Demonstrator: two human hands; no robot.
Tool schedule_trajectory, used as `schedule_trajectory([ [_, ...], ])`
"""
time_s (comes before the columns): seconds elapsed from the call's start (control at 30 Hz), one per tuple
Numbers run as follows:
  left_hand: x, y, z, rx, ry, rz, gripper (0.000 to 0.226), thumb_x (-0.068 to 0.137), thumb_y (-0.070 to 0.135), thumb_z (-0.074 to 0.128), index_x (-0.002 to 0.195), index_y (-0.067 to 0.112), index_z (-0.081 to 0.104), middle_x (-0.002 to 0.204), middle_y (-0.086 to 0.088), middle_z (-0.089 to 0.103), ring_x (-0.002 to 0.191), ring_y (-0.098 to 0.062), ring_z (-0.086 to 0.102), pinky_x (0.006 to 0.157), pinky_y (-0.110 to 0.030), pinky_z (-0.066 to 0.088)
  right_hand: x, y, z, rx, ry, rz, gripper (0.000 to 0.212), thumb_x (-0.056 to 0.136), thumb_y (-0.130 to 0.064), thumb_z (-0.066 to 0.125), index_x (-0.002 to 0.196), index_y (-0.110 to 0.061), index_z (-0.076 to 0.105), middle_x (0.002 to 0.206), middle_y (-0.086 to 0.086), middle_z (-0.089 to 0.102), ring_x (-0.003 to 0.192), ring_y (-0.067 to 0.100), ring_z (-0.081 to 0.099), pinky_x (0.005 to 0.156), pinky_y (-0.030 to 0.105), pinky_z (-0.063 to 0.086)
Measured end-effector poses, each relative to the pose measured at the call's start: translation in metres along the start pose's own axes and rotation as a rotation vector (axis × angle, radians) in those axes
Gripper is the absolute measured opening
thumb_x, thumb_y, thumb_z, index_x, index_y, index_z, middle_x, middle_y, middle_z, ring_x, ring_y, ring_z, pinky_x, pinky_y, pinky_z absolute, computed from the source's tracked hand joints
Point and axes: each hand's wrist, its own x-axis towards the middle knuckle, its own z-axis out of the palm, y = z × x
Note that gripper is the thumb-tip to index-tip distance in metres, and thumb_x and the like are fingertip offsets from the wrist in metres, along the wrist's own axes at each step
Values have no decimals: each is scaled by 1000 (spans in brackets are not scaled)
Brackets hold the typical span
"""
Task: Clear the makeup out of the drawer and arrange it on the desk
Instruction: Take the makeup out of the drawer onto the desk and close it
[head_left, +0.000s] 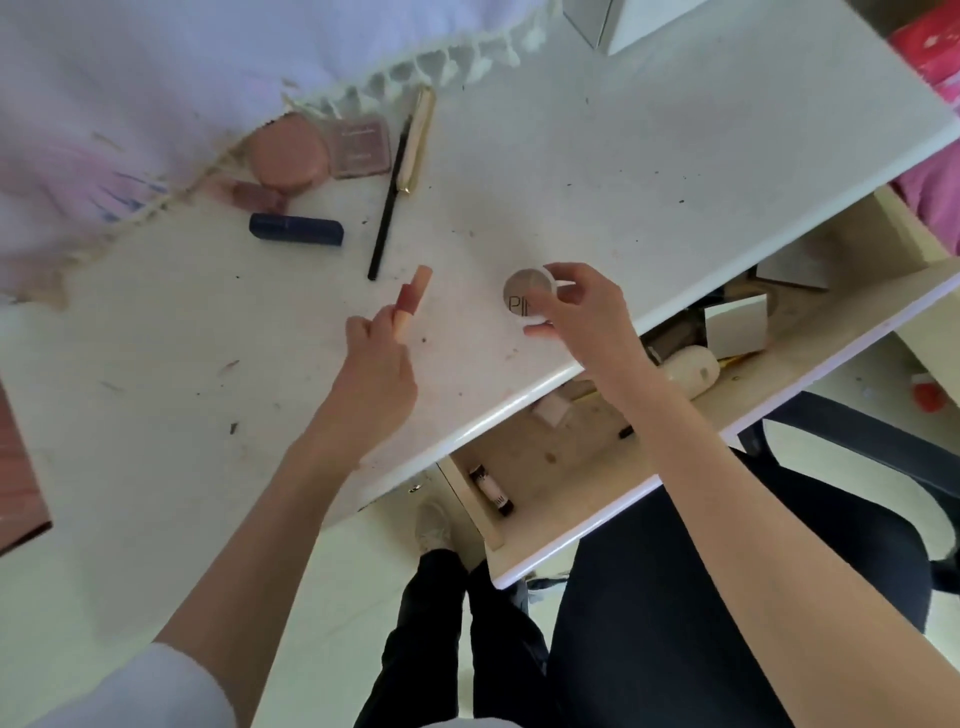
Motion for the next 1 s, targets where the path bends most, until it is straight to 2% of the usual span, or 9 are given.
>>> schedule_trajectory([
  [0.07, 17, -10, -18, 94, 88, -66, 43, 93, -1, 35, 135, 0, 31, 133, -27, 32, 114, -40, 42, 80, -31, 30, 15, -9, 23, -70, -27, -44, 36, 90, -15, 58, 125, -10, 53, 107, 8, 59, 77, 22, 68, 58, 10, 50],
  [0.13, 31, -17, -27, 104, 186, -58, 43, 91, -2, 37, 133, 0, 33, 131, -27, 33, 113, -41, 42, 82, -32, 32, 29, -17, 41, -118, -16, -74, 40, 88, -13, 59, 128, -10, 53, 111, 8, 56, 89, 27, 67, 52, 6, 43],
  [0.27, 59, -17, -28, 212, 303, -4, 49, 94, 3, 43, 141, 5, 28, 123, -18, 38, 105, -27, 46, 88, -28, 39, 53, -32, 65, -238, 71, -142, 42, 88, -22, 60, 128, -12, 53, 114, 5, 61, 100, 19, 60, 82, 23, 46],
  [0.37, 77, -12, -26, 334, 356, 44, 58, 91, 2, 47, 143, 4, 22, 124, -19, 38, 107, -31, 44, 88, -35, 40, 68, -43, 76, -251, 120, -144, 35, 89, -25, 58, 120, -10, 54, 105, 3, 60, 93, 17, 57, 80, 26, 47],
  [0.5, 97, -6, -30, 486, 410, 52, 68, 85, 0, 53, 144, 5, 19, 131, -19, 38, 117, -35, 39, 95, -41, 34, 86, -51, 84, -214, 144, -135, 28, 88, -19, 58, 114, -7, 56, 98, 3, 62, 91, 26, 65, 88, 37, 51],
  [0.6, 108, -2, -33, 462, 387, 56, 73, 82, -2, 53, 145, 5, 16, 134, -20, 35, 118, -36, 37, 98, -42, 31, 92, -53, 85, -100, 151, -105, 24, 88, -13, 56, 111, -8, 58, 96, -1, 61, 93, 25, 66, 89, 39, 52],
  [0.73, 111, 0, -34, 414, 327, 150, 79, 83, 0, 54, 148, 9, 8, 142, -17, 27, 125, -35, 31, 102, -41, 28, 84, -50, 81, 88, 112, -53, 30, 88, -11, 57, 118, -9, 56, 96, -5, 61, 82, 16, 65, 89, 38, 54],
  [0.87, 101, -3, -30, 365, 312, 247, 63, 91, 5, 45, 147, 10, 16, 146, -14, 26, 134, -30, 25, 106, -41, 24, 58, -42, 68, 151, 130, -63, 30, 91, -9, 53, 121, -6, 55, 110, 6, 61, 87, 17, 66, 86, 32, 55],
  [1.0, 61, -5, -13, 229, 367, 460, 42, 92, 4, 45, 134, 7, 41, 134, -15, 45, 125, -29, 42, 102, -39, 40, 7, -27, 43, 183, 86, -78, 19, 93, -5, 48, 109, -8, 59, 92, 9, 68, 84, 18, 67, 78, 27, 57],
])
